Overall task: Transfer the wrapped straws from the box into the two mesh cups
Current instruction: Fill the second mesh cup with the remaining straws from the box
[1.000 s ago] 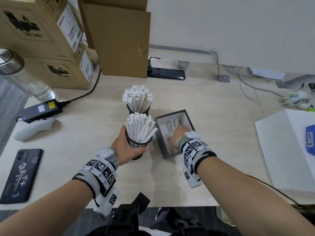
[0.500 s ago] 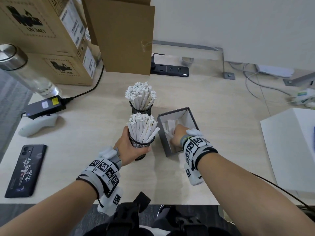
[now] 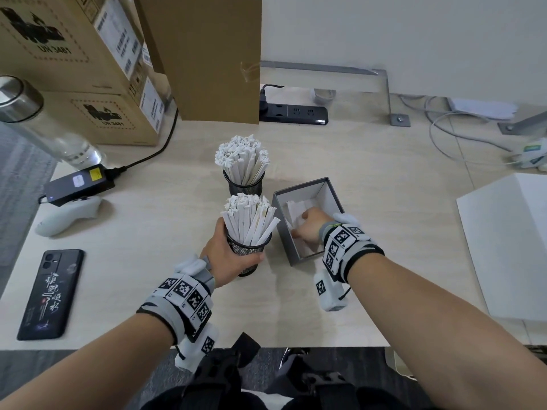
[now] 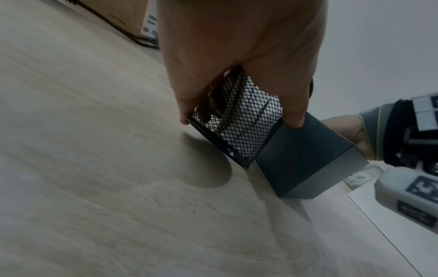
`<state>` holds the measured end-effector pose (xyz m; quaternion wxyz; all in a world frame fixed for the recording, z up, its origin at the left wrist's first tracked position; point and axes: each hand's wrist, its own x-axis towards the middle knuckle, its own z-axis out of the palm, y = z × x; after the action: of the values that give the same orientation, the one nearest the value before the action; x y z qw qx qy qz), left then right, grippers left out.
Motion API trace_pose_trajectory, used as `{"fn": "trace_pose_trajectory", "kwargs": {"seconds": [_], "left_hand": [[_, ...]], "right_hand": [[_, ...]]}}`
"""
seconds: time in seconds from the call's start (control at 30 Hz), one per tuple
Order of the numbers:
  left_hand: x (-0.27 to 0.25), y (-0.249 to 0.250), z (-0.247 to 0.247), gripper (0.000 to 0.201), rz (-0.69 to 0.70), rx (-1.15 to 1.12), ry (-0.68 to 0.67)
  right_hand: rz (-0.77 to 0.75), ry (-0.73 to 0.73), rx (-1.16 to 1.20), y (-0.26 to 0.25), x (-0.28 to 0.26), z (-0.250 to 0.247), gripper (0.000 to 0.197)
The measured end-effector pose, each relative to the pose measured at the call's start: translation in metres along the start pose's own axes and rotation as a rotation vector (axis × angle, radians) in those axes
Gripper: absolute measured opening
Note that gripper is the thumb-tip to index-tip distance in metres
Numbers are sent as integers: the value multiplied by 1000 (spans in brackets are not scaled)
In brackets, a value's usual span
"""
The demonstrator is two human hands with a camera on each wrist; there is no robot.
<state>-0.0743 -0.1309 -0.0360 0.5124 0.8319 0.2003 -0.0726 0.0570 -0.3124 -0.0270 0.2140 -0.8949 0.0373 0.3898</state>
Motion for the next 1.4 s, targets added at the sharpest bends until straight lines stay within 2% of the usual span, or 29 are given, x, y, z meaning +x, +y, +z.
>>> {"fn": "trace_pose_trajectory", "kwargs": {"seconds": [0.1,0.13,0.3,0.4,0.6,0.73,0.77,0.9,1.07,1.27,1.33,1.4], "left_hand": [[-1,0,9,97,1,-13,-16],[-1,2,12,97,6,-12,-23],[1,6,21,95,18,-19,-35],[2,6,21,96,18,-16,-38],[2,3,23,96,5,-41,-23],[2,-4,21,102,-27,-191,55],[2,-7,19,103,-28,-221,76],[2,-15,11,100,0,-223,84],[3,-15,7,98,18,-174,52],[2,-13,6,96,23,-148,58],[2,-12,5,95,19,-145,53],[2,-12,4,96,21,-149,51]], "right_hand": [[-30,-85,9,-4,0,1,25],[-34,-106,4,-6,-1,1,21],[-29,-181,26,-13,-5,-1,31],[-17,-196,87,-23,-13,-2,26],[13,-230,388,-33,-21,1,58],[121,-231,495,-28,-17,8,105],[126,-232,477,-25,-15,9,111],[118,-207,374,-22,-11,12,110],[139,-240,503,-27,-14,14,101],[171,-310,574,-30,-18,13,102],[163,-313,596,-32,-19,16,108],[154,-326,585,-28,-10,22,127]]}}
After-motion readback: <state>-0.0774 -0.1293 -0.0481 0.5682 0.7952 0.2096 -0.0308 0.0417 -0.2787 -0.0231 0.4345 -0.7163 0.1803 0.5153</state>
